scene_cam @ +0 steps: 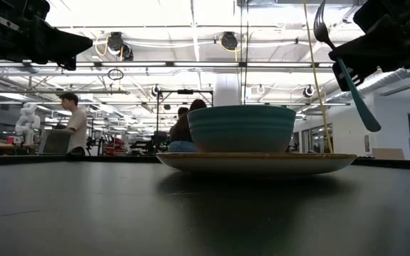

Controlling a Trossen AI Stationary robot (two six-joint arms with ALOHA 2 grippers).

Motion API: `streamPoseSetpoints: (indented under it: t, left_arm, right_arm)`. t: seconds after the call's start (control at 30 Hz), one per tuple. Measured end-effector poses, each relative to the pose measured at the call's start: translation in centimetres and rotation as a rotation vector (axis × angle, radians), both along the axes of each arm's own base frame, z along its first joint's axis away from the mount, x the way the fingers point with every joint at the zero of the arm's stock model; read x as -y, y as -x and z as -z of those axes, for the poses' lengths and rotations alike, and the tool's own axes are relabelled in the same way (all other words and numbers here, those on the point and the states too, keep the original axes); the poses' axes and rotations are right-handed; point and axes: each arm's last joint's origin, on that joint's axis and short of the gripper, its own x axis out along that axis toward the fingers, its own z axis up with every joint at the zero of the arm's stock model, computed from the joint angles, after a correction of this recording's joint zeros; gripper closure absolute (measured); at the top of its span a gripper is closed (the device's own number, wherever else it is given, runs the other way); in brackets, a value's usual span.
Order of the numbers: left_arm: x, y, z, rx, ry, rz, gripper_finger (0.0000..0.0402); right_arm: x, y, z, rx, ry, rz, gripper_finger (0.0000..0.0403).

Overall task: Set table place
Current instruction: Put the blue fork on the orange plate to the right of the green bowl

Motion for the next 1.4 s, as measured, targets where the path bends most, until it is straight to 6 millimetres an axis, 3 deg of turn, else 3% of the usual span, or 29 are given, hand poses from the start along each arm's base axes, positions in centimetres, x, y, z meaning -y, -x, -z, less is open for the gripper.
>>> streamPoseSetpoints:
  t: [0.17, 0.53, 0.87, 1.0, 1.23, 1.4]
  left_arm:
    - [0.0, 0.0, 0.0, 0.000, 0.001, 0.000, 0.0369]
    - [0.0, 0.0, 0.0, 0.000, 0.004, 0.000, 0.0369]
    - [0.0, 0.0, 0.0, 0.000, 0.004, 0.000, 0.0369]
    - [0.0, 0.0, 0.0, 0.001, 0.004, 0.000, 0.0369]
    - [0.0, 0.0, 0.0, 0.002, 0.004, 0.000, 0.0369]
    - [0.0, 0.0, 0.0, 0.001, 0.013, 0.000, 0.0369]
  right_arm:
    - [-0.1, 0.0, -0.3, 0.020, -0.052, 0.028, 0.0399]
    - [0.0, -0.1, -0.4, 0.014, -0.416, 0.277, 0.0399]
    - [0.3, -0.7, 0.8, -0.034, -0.687, 0.474, 0.0399]
    - [0.3, -1.3, 1.0, -0.063, -0.720, 0.506, 0.0400]
    - [0.0, -2.7, -2.0, -0.144, -0.605, 0.532, 0.0401]
    - [0.5, -2.9, -2.9, -0.260, -0.639, 0.661, 0.0402]
